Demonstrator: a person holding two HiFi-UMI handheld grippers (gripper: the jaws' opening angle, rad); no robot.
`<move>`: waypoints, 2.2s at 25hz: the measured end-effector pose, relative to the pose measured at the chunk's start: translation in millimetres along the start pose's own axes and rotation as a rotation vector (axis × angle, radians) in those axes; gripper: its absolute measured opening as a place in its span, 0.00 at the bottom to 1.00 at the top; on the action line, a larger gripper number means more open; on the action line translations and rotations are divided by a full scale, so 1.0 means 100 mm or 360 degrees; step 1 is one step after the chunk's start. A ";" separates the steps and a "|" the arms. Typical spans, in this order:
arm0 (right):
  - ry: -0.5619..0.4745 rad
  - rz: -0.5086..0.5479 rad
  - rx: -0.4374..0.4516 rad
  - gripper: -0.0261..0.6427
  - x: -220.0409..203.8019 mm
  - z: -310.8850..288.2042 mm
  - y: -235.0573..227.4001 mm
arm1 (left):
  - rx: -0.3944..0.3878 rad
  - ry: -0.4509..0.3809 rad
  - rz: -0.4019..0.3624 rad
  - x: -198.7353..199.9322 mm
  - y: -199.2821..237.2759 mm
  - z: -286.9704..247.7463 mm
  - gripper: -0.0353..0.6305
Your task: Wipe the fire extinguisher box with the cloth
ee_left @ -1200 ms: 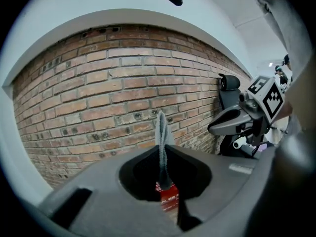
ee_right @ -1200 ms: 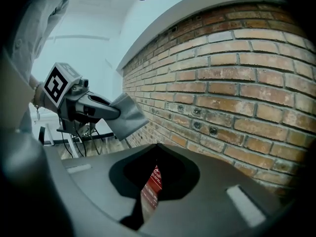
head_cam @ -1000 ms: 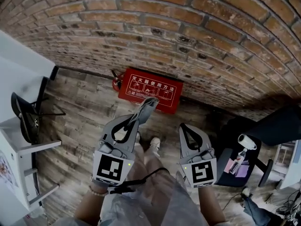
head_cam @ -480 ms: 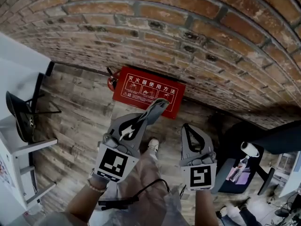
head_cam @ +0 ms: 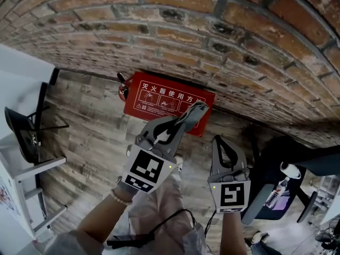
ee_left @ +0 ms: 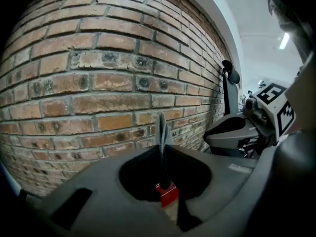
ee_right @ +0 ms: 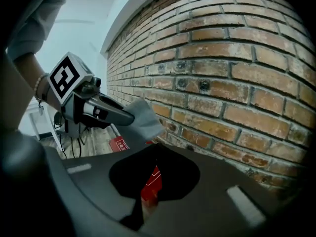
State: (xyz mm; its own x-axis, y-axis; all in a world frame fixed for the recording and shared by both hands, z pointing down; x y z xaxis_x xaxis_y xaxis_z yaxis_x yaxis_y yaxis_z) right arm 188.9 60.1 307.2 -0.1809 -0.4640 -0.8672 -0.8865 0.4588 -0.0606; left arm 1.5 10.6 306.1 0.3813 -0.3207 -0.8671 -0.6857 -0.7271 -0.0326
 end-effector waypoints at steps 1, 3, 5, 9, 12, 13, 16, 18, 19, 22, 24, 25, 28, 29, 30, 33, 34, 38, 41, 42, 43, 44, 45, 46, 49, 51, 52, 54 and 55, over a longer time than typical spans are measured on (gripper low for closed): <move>0.0004 -0.0001 0.0001 0.05 -0.02 -0.03 -0.01 | -0.0009 0.0003 0.0003 -0.02 0.01 -0.07 0.07; 0.0009 -0.0005 0.0004 0.05 -0.05 -0.07 -0.01 | -0.0021 0.0008 0.0011 -0.05 0.02 -0.19 0.07; 0.0010 -0.0014 0.0001 0.05 -0.08 -0.11 -0.02 | -0.0032 0.0012 0.0021 -0.08 0.04 -0.31 0.07; 0.0001 -0.0024 -0.0007 0.05 -0.15 -0.18 -0.06 | -0.0061 0.0030 0.0041 -0.17 0.04 -0.56 0.07; 0.0007 -0.0037 -0.0021 0.05 -0.20 -0.20 -0.10 | -0.0090 0.0050 0.0053 -0.23 0.01 -0.75 0.07; 0.0011 -0.0039 -0.0026 0.05 -0.22 -0.21 -0.12 | -0.0099 0.0057 0.0058 -0.25 0.00 -0.81 0.07; 0.0018 -0.0067 -0.0048 0.05 -0.26 -0.25 -0.16 | -0.0115 0.0083 0.0065 -0.31 0.01 -0.99 0.07; 0.0018 -0.0084 -0.0068 0.05 -0.29 -0.28 -0.20 | -0.0122 0.0104 0.0070 -0.35 0.01 -1.13 0.07; 0.0019 -0.0091 -0.0077 0.05 -0.30 -0.29 -0.22 | -0.0125 0.0115 0.0076 -0.38 0.02 -1.20 0.07; 0.0029 -0.0111 -0.0093 0.05 -0.36 -0.34 -0.27 | -0.0124 0.0150 0.0105 -0.46 0.04 -1.38 0.07; 0.0035 -0.0126 -0.0098 0.05 -0.40 -0.37 -0.29 | -0.0121 0.0180 0.0110 -0.52 0.07 -1.49 0.07; 0.0038 -0.0133 -0.0098 0.05 -0.42 -0.39 -0.29 | -0.0121 0.0196 0.0107 -0.55 0.07 -1.54 0.07; 0.0039 -0.0147 -0.0088 0.05 -0.45 -0.42 -0.30 | -0.0123 0.0249 0.0099 -0.64 0.09 -1.70 0.07; 0.0040 -0.0152 -0.0085 0.05 -0.46 -0.43 -0.30 | -0.0126 0.0267 0.0095 -0.67 0.09 -1.75 0.07; 0.0043 -0.0156 -0.0083 0.05 -0.47 -0.43 -0.30 | -0.0130 0.0287 0.0088 -0.71 0.09 -1.79 0.07; 0.0059 -0.0165 -0.0083 0.05 -0.51 -0.45 -0.31 | -0.0136 0.0337 0.0060 -0.80 0.08 -1.92 0.07; 0.0065 -0.0164 -0.0085 0.05 -0.52 -0.45 -0.32 | -0.0134 0.0344 0.0055 -0.82 0.08 -1.95 0.07; 0.0084 -0.0168 -0.0091 0.05 -0.56 -0.44 -0.33 | -0.0111 0.0392 0.0032 -0.90 0.09 -2.05 0.07; 0.0095 -0.0169 -0.0091 0.05 -0.60 -0.43 -0.33 | -0.0082 0.0452 0.0000 -0.96 0.11 -2.11 0.07; 0.0100 -0.0170 -0.0090 0.05 -0.61 -0.43 -0.33 | -0.0072 0.0464 -0.0005 -0.97 0.11 -2.13 0.07; 0.0106 -0.0172 -0.0089 0.05 -0.63 -0.44 -0.33 | -0.0063 0.0472 -0.0007 -0.98 0.12 -2.14 0.07; 0.0111 -0.0174 -0.0089 0.05 -0.64 -0.43 -0.33 | -0.0057 0.0478 -0.0009 -0.98 0.12 -2.15 0.07; 0.0115 -0.0176 -0.0089 0.05 -0.65 -0.43 -0.33 | -0.0052 0.0483 -0.0013 -0.99 0.12 -2.16 0.07; 0.0118 -0.0182 -0.0090 0.05 -0.65 -0.43 -0.33 | -0.0048 0.0486 -0.0018 -0.99 0.12 -2.17 0.07; 0.0125 -0.0204 -0.0091 0.05 -0.67 -0.44 -0.32 | -0.0042 0.0490 -0.0031 -0.99 0.11 -2.17 0.07; 0.0124 -0.0205 -0.0087 0.05 -0.68 -0.45 -0.31 | -0.0043 0.0488 -0.0030 -1.00 0.11 -2.18 0.07; 0.0124 -0.0205 -0.0087 0.05 -0.68 -0.45 -0.31 | -0.0044 0.0486 -0.0029 -1.00 0.11 -2.18 0.07; 0.0125 -0.0204 -0.0086 0.05 -0.67 -0.45 -0.30 | -0.0047 0.0483 -0.0027 -0.99 0.11 -2.17 0.07; 0.0126 -0.0201 -0.0085 0.05 -0.67 -0.46 -0.30 | -0.0048 0.0484 -0.0027 -0.99 0.11 -2.17 0.07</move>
State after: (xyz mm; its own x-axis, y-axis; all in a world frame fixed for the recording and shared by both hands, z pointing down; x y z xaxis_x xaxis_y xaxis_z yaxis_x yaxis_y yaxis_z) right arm 208.0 43.2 389.9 -0.0974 -0.5748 -0.8124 -0.9254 0.3527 -0.1386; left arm 90.6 -97.6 499.5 0.5635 -0.4721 -0.6779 -0.6610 -0.7499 -0.0271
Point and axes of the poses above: the fingertips, and each gripper's own axes: z backward along the fingers, y to its left, x out of its top, the point moved 10 cm from there along z, backward along the fingers, and after that the axes turned 8 degrees about -z, right-handed, at the moved point
